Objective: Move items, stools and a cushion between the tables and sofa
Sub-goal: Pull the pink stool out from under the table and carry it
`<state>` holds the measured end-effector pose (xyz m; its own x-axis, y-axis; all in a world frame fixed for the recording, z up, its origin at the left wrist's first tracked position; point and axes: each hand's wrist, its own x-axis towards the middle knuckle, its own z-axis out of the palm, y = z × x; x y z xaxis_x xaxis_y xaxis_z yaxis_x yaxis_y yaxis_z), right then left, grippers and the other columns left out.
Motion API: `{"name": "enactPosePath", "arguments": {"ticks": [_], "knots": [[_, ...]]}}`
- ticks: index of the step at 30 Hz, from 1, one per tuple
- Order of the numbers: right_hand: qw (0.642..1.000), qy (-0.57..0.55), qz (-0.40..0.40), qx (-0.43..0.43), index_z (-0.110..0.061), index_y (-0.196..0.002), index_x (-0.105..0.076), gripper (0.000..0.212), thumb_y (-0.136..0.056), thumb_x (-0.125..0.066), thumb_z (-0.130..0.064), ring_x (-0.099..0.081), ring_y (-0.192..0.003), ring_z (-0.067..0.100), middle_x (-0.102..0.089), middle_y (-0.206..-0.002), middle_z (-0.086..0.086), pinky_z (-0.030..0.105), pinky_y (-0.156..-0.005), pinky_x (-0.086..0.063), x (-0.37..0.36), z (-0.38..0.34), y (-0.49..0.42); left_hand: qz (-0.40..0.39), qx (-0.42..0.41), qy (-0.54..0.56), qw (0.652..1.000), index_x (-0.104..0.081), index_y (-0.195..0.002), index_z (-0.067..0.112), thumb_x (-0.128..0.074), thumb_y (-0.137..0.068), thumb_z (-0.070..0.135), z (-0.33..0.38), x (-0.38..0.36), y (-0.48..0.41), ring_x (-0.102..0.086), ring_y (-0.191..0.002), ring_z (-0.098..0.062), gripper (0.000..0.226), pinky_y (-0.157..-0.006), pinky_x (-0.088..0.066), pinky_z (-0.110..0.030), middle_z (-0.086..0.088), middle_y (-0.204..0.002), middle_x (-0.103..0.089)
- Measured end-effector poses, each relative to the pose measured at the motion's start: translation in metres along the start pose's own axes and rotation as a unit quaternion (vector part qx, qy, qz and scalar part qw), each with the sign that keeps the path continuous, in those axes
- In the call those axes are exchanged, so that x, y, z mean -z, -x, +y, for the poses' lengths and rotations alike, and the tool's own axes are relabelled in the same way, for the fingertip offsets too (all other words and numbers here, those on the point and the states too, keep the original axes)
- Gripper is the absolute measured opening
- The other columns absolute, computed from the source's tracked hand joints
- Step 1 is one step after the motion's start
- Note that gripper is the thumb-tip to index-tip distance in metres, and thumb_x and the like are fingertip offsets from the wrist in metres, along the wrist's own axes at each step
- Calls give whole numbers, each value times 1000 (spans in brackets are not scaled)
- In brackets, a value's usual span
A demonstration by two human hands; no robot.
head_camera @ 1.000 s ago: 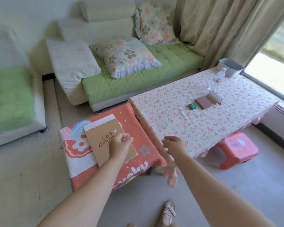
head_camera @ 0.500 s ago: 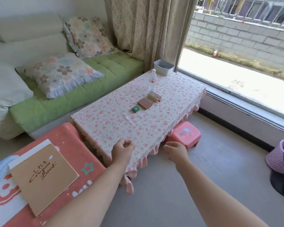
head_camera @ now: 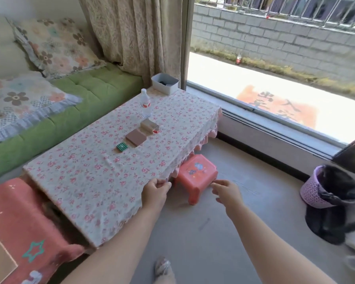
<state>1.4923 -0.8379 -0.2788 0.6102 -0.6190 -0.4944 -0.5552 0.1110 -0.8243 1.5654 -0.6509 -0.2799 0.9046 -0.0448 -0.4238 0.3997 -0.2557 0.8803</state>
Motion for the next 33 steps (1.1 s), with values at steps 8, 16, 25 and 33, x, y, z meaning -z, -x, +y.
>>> {"name": "enactPosePath", "arguments": {"ticks": [8,16,25,33], "knots": [[999,30,-6,-11,-5,-108,-65,26,-83,-60,-9,-61,-93,23,-65,-96,11,35,-83,-48,14,-45,-142,12,28,17,999,-57,-73,23,-68,-80,15,34,-97,-107,-63,-80,-23,15,-84,-52,-37,-1,-80,-65],[996,90,-16,-20,-4,-113,-62,30,-84,-59,-8,-58,-86,22,-63,-98,10,29,-74,-44,34,-109,-272,22,51,-14,998,-58,-80,22,-66,-80,18,98,-171,-205,-65,-88,-26,9,-83,-54,-39,8,-81,-61],[971,208,-118,-27,-6,-113,-63,31,-83,-61,-12,-57,-85,20,-61,-94,7,30,-74,-44,19,-124,-395,110,114,-5,987,-61,-89,17,-68,-81,19,94,-216,-268,-59,-87,-17,11,-79,-45,-25,5,-84,-62],[910,336,-241,-8,-6,-113,-63,33,-81,-62,-11,-55,-81,21,-62,-91,7,29,-68,-44,25,-126,-499,238,213,118,940,-61,-98,3,-68,-83,10,75,-287,-283,-59,-85,-21,18,-65,-42,-24,-12,-93,-63]]}}
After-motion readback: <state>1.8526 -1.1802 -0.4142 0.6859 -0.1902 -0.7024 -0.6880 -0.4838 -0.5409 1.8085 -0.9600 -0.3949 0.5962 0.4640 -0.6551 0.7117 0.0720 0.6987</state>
